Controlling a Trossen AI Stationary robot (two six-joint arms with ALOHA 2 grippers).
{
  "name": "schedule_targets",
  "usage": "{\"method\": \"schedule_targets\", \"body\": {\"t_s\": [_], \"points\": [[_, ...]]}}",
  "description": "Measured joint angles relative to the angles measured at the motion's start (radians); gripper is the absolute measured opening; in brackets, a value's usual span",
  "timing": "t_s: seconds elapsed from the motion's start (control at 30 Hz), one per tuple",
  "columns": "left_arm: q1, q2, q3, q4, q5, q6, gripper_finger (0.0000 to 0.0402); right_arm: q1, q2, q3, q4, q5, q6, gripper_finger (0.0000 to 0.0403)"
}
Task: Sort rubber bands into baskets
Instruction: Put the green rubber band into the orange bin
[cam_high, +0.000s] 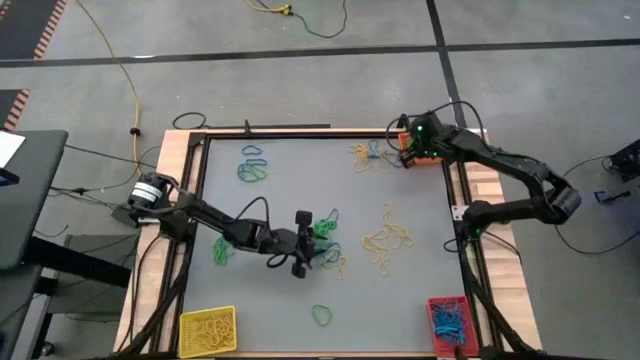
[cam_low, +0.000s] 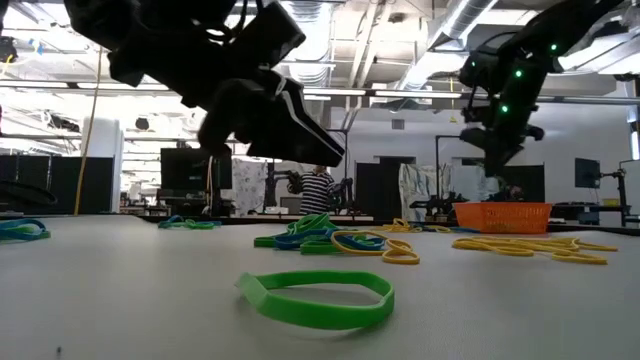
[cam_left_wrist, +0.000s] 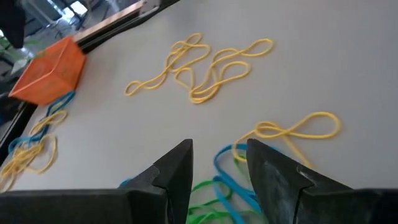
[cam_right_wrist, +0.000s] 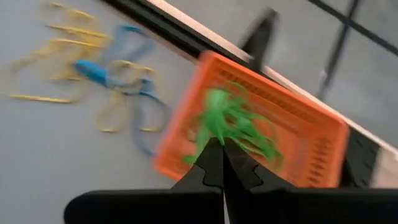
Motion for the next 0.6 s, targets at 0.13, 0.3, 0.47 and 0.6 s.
{"method": "schedule_targets", "body": {"t_s": [0.13, 0.3, 0.47, 0.6], "points": [[-0.021, 0.0, 0.0, 0.0, 0.0, 0.016, 0.0141, -0.041, 0.035, 0.0, -0.011, 0.004, 0.007, 0.002], [-0.026, 0.0, 0.0, 0.0, 0.0, 0.009, 0.0141, -0.064, 0.092, 0.0, -0.019, 0.061, 0.008, 0.002], [-0.027, 0.0, 0.0, -0.001, 0.001, -0.005, 0.0141, -0.05, 0.143, 0.0, 0.007, 0.152, 0.024, 0.002], [-0.032, 0.0, 0.0, -0.002, 0.001, -0.009, 0.0141, -0.034, 0.193, 0.0, 0.01, 0.234, 0.031, 0.0022]]}}
